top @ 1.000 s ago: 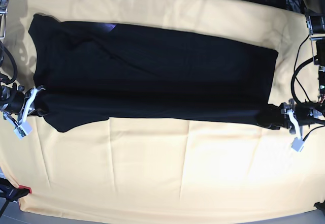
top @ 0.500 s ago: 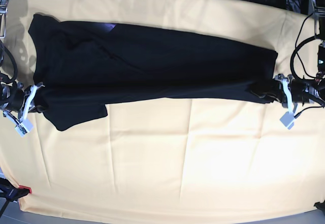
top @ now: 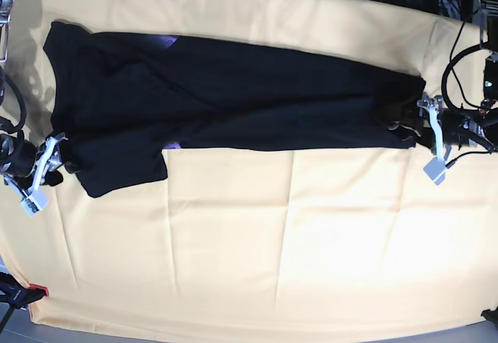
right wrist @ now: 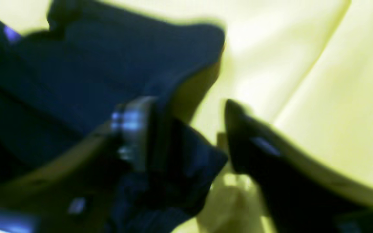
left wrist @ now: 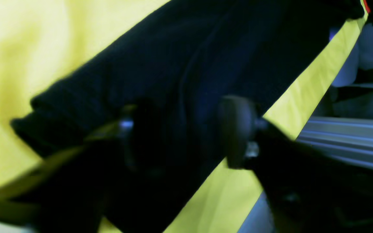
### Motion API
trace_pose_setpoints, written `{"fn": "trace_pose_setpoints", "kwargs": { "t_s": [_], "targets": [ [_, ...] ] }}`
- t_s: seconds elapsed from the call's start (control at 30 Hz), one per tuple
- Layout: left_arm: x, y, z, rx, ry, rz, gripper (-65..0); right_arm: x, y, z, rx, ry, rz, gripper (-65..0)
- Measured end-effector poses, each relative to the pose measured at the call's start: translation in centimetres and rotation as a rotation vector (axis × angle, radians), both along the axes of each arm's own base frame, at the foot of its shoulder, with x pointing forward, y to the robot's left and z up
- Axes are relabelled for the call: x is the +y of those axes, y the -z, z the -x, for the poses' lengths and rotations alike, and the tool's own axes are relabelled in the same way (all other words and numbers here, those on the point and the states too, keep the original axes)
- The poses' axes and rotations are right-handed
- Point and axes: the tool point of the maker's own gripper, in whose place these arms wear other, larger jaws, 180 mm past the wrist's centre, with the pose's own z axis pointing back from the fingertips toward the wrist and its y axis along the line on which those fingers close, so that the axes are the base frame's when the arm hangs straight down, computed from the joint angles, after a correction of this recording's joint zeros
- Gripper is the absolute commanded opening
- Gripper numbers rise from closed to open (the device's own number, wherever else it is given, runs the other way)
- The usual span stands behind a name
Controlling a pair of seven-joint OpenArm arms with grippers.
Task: Fold the T-shirt properly
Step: 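Fold the grasped edge over onto the shirt body with both grippers, then regrasp the folded strip edge and fold it over again with both grippers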
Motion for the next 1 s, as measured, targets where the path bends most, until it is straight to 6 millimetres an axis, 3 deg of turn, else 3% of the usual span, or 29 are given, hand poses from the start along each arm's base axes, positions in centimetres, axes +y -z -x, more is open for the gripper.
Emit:
{"fn": "trace_pose_setpoints", "kwargs": {
  "t_s": [0.1,0.17,0.43,0.67,0.73,0.83,0.87,1.0],
  "targets": [
    [0.0,0.0,0.0,0.002,-0.002,-0.002,-26.0,0.3,-1.7,-1.4,-0.074,0.004,-0.028,-20.2],
    [0.1,0.1,0.0,0.005,-0.005,-0.003,-26.0,0.5,-1.6,-1.8,-0.094,0.014,-0.032,-20.2],
    [0.1,0.1,0.0,0.005,-0.005,-0.005,-26.0,1.6,6.3,-2.2,0.015,0.167,-0.099,-20.2],
    [0.0,0.1,0.0,0.005,-0.004,-0.003,-26.0,0.4,6.8,-3.1,0.035,0.232,-0.144,-21.7],
    [0.0,0.1,0.0,0.005,-0.004,-0.002,-26.0,0.5,6.8,-3.0,0.035,0.215,-0.143,-31.8],
    [-0.1,0.1,0.0,0.005,-0.004,0.001,-26.0,1.3,6.7,-2.7,0.042,0.189,-0.184,-60.2],
    [-0.2,0.1,0.0,0.005,-0.004,0.001,-26.0,1.6,6.6,-2.7,0.043,0.192,-0.208,-65.0],
    [-0.1,0.1,0.0,0.003,-0.001,0.001,-26.0,2.9,5.5,-2.9,0.033,0.184,-0.293,-65.0]
  ]
}}
